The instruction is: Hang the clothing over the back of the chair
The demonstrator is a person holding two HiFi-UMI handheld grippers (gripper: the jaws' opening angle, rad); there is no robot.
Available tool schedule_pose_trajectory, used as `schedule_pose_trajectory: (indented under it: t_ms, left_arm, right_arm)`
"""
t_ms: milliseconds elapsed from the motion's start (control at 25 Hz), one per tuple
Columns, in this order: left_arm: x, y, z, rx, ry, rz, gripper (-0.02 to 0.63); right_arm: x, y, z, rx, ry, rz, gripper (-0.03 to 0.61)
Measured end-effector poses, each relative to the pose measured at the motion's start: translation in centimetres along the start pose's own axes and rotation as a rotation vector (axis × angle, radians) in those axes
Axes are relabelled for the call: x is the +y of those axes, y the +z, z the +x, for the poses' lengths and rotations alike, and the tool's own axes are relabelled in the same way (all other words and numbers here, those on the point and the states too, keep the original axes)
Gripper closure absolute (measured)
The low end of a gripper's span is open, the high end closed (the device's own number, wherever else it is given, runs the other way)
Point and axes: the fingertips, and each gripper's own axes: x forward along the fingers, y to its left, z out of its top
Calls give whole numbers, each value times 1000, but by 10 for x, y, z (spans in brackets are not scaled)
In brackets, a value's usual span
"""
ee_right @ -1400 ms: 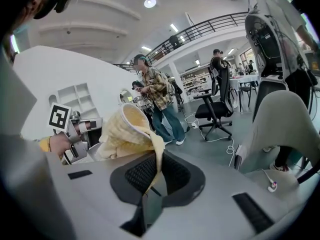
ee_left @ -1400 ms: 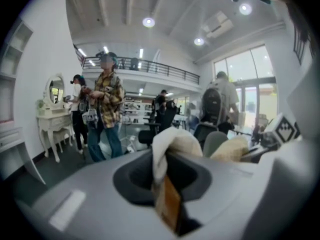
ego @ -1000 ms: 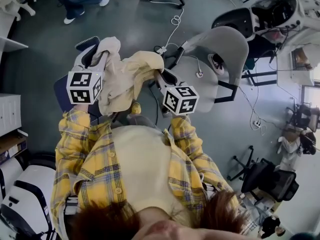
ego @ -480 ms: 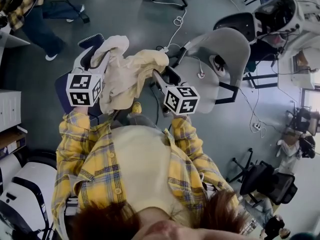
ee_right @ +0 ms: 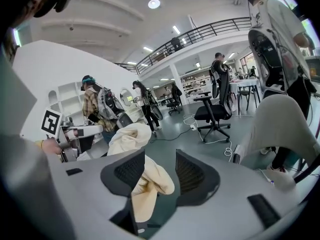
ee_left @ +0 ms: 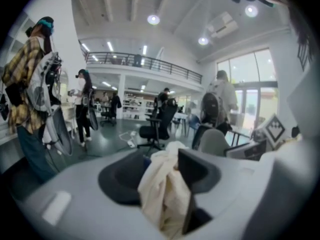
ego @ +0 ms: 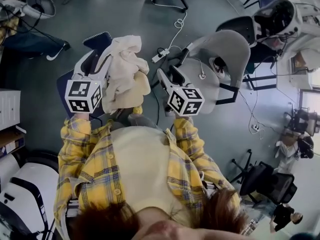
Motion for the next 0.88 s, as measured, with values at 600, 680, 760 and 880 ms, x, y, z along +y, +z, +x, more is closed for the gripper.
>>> schedule_pose_trajectory:
  t_ms: [600, 680, 760, 880]
  left_arm:
    - [15, -7, -59, -97, -67, -133, 454]
    - [17, -7, -66, -122, -77, -166, 482]
    - [17, -6, -71, -142, -92, -210, 505]
    - [18, -7, -78, -145, -110, -254, 523]
  right_arm:
    - [58, 1, -7, -41, 7, -36, 473]
    - [63, 1, -10, -48, 7, -38, 478]
    - [66, 0, -13, -54, 8, -38, 480]
    - [72, -1, -17, -59, 9, -39, 486]
